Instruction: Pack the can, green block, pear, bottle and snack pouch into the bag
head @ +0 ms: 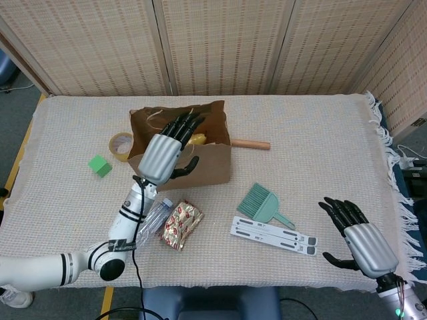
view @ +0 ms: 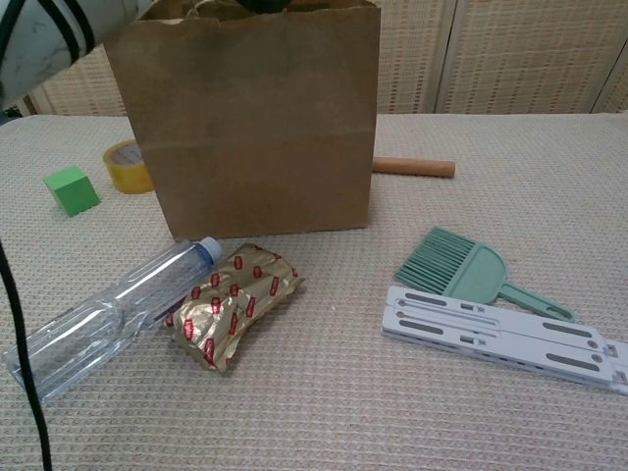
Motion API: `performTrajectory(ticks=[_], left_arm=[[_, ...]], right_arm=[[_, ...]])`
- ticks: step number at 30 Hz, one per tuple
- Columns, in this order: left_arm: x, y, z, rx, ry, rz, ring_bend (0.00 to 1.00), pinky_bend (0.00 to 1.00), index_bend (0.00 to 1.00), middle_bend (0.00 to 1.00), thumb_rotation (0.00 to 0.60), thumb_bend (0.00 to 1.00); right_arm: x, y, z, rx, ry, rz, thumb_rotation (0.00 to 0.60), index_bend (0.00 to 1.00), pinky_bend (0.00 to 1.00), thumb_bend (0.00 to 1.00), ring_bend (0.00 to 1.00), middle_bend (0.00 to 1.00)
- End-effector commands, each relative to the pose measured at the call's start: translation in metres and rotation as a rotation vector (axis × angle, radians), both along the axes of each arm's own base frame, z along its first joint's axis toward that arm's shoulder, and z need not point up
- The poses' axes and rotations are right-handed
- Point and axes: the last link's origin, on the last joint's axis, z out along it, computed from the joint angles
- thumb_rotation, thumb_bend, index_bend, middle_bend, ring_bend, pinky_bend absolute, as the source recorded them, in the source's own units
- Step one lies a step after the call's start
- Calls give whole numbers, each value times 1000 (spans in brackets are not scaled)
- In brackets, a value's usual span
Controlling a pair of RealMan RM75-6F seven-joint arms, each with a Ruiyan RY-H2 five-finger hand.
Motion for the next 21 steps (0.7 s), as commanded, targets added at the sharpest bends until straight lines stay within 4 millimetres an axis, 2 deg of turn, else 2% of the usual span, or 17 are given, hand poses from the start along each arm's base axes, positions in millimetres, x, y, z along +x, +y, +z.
performTrajectory(ticks=[1, 6, 12, 16, 21], left_arm=[[-36, -35, 30, -6, 1, 68, 7, 182, 71, 25, 600, 404], [-71, -67, 66, 30, -12, 85, 33, 176, 105, 67, 600, 423], [-124, -87, 95, 53, -14, 151, 65, 204, 139, 105, 600, 433], [-165, -96, 102, 64, 47, 192, 75, 217, 150, 114, 600, 441], [-221, -108, 97, 50, 211, 164, 78, 226, 152, 115, 600, 442]], right_arm=[[1, 2, -1, 6, 0, 4, 600, 0, 0, 98, 0, 0], [2, 5, -3, 10, 3, 15, 600, 0, 0, 98, 0, 0], [3, 7, -5, 16, 8, 22, 600, 0, 0, 97, 0, 0], [3, 9, -6, 18, 9, 24, 600, 0, 0, 97, 0, 0], [2, 8, -6, 14, 12, 18, 600, 0, 0, 98, 0, 0]])
